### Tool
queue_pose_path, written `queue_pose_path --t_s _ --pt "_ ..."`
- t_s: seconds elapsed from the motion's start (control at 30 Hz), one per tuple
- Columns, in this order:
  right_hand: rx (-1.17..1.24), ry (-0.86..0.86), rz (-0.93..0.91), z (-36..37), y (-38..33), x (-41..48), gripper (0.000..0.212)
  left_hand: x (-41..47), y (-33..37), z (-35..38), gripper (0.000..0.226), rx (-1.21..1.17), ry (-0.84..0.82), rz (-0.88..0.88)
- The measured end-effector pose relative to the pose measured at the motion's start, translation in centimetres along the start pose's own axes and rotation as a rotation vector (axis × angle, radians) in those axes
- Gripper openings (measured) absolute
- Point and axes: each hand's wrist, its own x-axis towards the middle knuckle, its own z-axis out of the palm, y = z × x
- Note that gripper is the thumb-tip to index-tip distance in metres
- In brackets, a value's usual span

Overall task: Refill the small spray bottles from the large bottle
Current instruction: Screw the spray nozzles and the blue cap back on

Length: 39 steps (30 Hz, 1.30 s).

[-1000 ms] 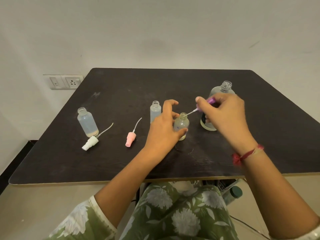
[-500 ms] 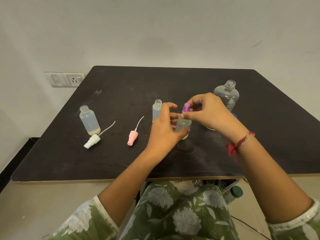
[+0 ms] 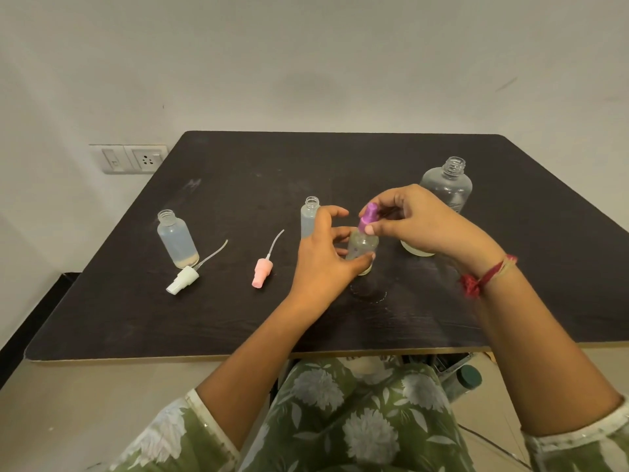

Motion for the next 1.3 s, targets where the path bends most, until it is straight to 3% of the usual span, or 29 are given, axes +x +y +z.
queue_pose_path --t_s 0.17,0.47,0.63,0.77,0.83,0.93,1.03,1.13,1.23,1.3 --pt "-0.097 0.057 0.006 0.6 0.0 -0.1 0.007 0.0 -0.1 0.0 0.067 0.009 -0.003 -0.004" --pt "-0.450 0.431 0.154 3.8 -0.6 -0.8 0.043 0.0 -0.4 0.2 0.064 0.052 0.016 0.023" --pt "-0.078 0.400 0.143 4.0 1.2 -1.8 0.071 0.1 -0.6 0.2 0.063 0.055 0.011 0.026" --pt "0.379 0.310 0.039 3.4 1.4 -2.1 0.056 0.1 -0.5 0.0 0.063 0.037 0.014 0.017" --pt "0.314 0.299 -0.016 3.5 1.6 -1.8 0.046 0.0 -0.5 0.0 0.062 0.034 0.015 0.016" --pt "0.239 0.415 -0.024 4.0 1.8 -1.3 0.033 0.0 -0.4 0.1 0.061 0.042 0.022 0.019" --pt "0.181 0.491 0.025 4.6 1.8 -1.1 0.046 0.0 -0.4 0.1 0.060 0.059 0.030 0.035" --pt "0.215 0.377 -0.012 5.0 2.2 -1.6 0.072 0.1 -0.5 0.1 0.060 0.067 0.022 0.036" --pt "0.310 0.276 -0.091 4.9 2.7 -2.1 0.063 0.1 -0.4 0.1 0.059 0.049 0.020 0.029" --pt "0.278 0.350 -0.103 5.1 2.8 -2.0 0.054 0.0 -0.4 0.1 0.057 0.041 0.029 0.033"
